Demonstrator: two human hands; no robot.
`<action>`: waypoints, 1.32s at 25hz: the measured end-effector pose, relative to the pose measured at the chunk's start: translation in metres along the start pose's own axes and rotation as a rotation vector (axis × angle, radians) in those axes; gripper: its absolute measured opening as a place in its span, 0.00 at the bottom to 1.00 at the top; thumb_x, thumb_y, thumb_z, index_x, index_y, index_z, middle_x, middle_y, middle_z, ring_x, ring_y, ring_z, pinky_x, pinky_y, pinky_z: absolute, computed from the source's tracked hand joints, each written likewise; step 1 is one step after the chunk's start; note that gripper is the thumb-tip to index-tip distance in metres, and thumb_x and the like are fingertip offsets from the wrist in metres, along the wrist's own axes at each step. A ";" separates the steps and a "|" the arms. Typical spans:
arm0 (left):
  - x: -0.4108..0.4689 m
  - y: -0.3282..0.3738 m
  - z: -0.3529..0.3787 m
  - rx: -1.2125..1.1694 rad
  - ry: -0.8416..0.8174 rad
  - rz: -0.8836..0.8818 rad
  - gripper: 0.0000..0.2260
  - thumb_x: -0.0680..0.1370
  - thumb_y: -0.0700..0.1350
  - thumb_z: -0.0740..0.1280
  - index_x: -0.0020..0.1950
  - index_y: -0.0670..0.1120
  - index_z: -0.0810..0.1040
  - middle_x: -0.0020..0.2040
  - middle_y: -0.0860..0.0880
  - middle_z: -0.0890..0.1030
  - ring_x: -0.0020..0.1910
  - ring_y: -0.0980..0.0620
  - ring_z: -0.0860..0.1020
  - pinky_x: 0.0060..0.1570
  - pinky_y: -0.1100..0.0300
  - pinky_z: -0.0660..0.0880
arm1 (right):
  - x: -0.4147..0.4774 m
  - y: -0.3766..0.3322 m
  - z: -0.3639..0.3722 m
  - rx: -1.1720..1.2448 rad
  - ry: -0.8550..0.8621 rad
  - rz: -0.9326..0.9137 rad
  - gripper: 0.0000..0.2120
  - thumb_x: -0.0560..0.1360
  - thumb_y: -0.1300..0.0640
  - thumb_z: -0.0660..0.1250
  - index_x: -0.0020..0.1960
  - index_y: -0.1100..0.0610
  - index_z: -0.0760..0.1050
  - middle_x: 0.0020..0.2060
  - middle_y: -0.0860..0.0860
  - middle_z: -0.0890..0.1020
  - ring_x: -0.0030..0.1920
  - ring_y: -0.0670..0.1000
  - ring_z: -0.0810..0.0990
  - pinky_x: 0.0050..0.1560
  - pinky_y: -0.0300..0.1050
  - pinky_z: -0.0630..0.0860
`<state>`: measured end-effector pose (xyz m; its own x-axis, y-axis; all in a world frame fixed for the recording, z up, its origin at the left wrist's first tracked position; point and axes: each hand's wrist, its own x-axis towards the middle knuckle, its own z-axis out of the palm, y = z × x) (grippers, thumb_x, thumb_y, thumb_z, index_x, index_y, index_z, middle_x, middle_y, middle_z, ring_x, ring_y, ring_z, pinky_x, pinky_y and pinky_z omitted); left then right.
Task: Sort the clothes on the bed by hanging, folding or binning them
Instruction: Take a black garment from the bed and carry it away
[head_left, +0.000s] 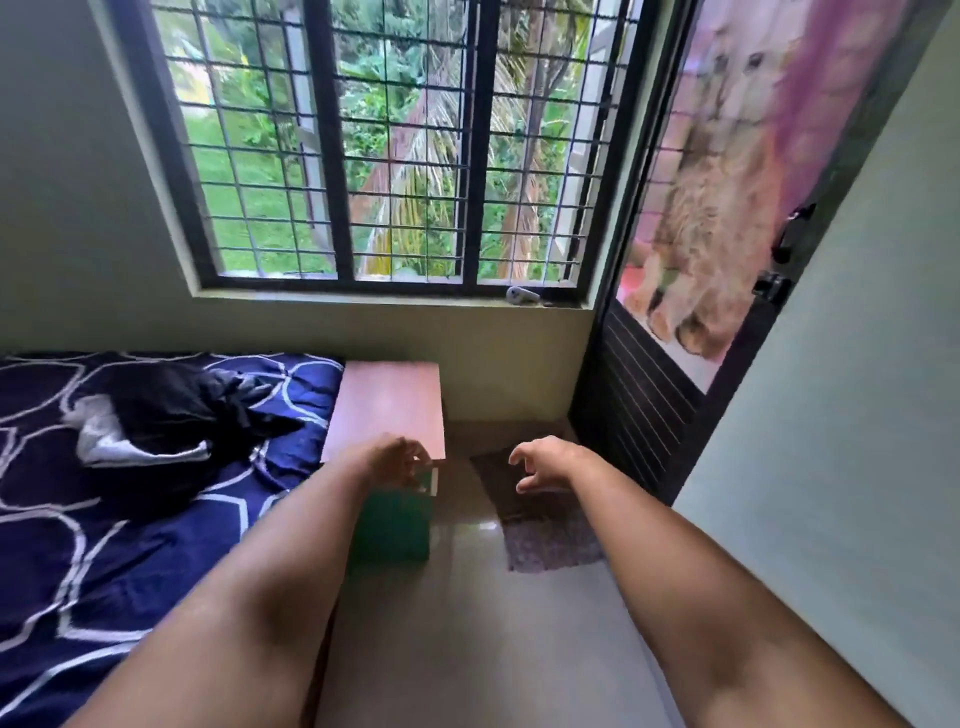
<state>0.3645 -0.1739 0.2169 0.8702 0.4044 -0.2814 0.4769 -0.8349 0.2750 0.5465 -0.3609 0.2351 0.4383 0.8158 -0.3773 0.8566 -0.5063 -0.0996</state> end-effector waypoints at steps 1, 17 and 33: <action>0.010 -0.011 -0.008 -0.046 0.022 -0.032 0.19 0.76 0.47 0.71 0.66 0.47 0.75 0.59 0.48 0.80 0.55 0.51 0.77 0.41 0.74 0.65 | 0.025 0.001 -0.012 -0.016 -0.007 -0.036 0.24 0.72 0.46 0.70 0.66 0.47 0.71 0.60 0.49 0.78 0.60 0.52 0.76 0.60 0.46 0.73; 0.016 -0.199 -0.031 -0.362 0.138 -0.598 0.19 0.73 0.54 0.72 0.63 0.52 0.77 0.52 0.53 0.82 0.51 0.55 0.79 0.53 0.64 0.72 | 0.292 -0.163 -0.073 -0.120 -0.141 -0.586 0.23 0.75 0.54 0.70 0.67 0.58 0.70 0.52 0.54 0.75 0.51 0.54 0.73 0.59 0.43 0.69; 0.080 -0.440 -0.056 -0.507 0.271 -0.866 0.20 0.72 0.58 0.71 0.62 0.57 0.76 0.56 0.58 0.81 0.56 0.57 0.78 0.58 0.60 0.73 | 0.508 -0.359 -0.083 -0.326 -0.122 -0.742 0.15 0.74 0.54 0.66 0.61 0.53 0.75 0.57 0.54 0.80 0.58 0.56 0.78 0.54 0.49 0.76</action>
<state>0.2311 0.2464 0.1251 0.1733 0.9133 -0.3685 0.8935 0.0116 0.4489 0.4839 0.2588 0.1558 -0.2904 0.8611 -0.4173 0.9564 0.2753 -0.0974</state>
